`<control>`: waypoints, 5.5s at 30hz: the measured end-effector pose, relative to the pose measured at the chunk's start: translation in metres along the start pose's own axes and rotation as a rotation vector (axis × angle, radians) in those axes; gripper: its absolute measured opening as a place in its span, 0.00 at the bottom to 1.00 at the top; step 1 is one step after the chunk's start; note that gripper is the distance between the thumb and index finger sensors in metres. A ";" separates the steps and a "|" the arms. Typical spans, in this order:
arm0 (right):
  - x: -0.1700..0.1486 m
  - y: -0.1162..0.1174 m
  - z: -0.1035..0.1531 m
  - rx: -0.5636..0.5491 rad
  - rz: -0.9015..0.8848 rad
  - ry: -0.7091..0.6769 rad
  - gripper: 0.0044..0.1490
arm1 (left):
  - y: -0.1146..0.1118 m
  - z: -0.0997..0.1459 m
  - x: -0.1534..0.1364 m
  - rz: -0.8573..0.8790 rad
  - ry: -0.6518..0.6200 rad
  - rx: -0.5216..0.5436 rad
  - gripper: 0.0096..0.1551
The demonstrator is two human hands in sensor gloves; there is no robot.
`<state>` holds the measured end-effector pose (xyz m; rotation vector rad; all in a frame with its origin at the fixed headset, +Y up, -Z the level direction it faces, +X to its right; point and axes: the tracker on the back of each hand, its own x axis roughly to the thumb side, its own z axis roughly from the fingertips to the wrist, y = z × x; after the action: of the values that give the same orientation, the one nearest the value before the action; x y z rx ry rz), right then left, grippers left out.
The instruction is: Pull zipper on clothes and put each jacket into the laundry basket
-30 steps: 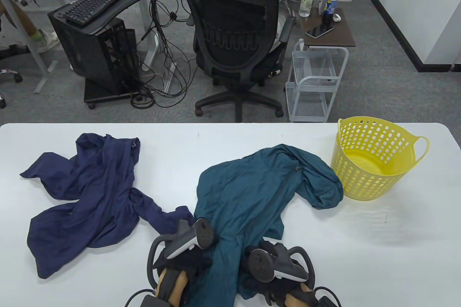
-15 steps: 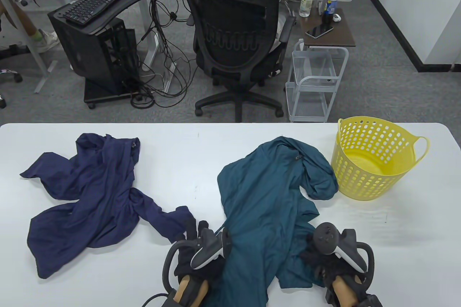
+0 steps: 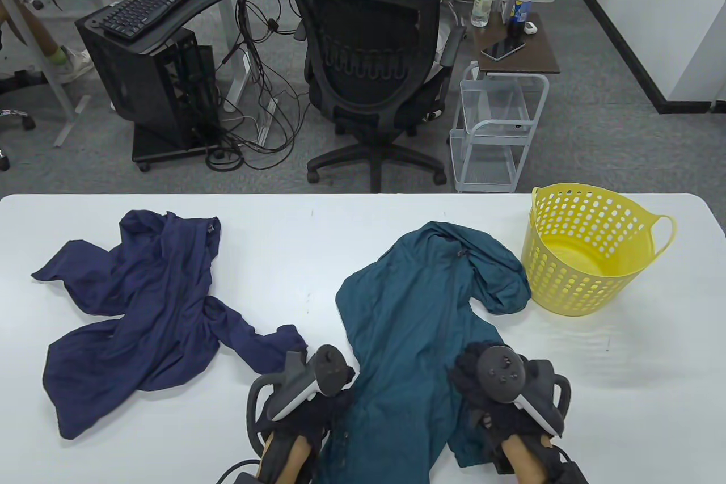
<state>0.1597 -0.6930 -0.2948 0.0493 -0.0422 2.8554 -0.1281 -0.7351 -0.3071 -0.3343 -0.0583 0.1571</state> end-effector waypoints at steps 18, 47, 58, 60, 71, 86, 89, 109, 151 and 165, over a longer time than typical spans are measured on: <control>0.079 0.107 -0.073 0.166 0.054 0.094 0.37 | -0.004 -0.011 -0.026 0.042 0.097 0.001 0.32; -0.021 0.040 -0.018 -0.112 -0.691 0.014 0.21 | -0.020 -0.004 0.024 0.126 -0.068 -0.013 0.27; -0.026 0.040 -0.013 0.040 -1.194 -0.091 0.22 | -0.032 -0.012 0.055 0.459 -0.234 -0.118 0.53; -0.020 0.042 -0.013 0.093 -1.198 -0.143 0.22 | -0.029 -0.013 0.055 0.576 -0.295 -0.042 0.45; -0.003 0.042 -0.007 -0.139 -0.552 -0.119 0.25 | -0.025 -0.014 0.027 0.901 -0.356 0.009 0.25; -0.001 0.052 -0.009 -0.145 -0.357 -0.091 0.25 | -0.016 -0.020 0.006 0.841 -0.317 0.046 0.27; -0.001 0.052 -0.010 -0.151 -0.324 -0.085 0.25 | -0.006 -0.011 0.011 0.514 -0.313 0.133 0.45; -0.001 0.053 -0.010 -0.159 -0.211 -0.077 0.24 | 0.000 0.002 -0.011 0.539 -0.038 0.281 0.28; 0.026 0.087 -0.013 0.073 -0.025 -0.031 0.27 | -0.001 -0.004 0.007 -0.072 0.111 0.116 0.51; 0.019 0.086 -0.015 0.102 -0.079 -0.026 0.28 | -0.016 -0.016 -0.043 1.192 -0.149 -0.032 0.36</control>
<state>0.1171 -0.7696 -0.3109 0.1062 0.0974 2.7764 -0.1674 -0.7623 -0.3179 -0.3541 -0.0015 1.3633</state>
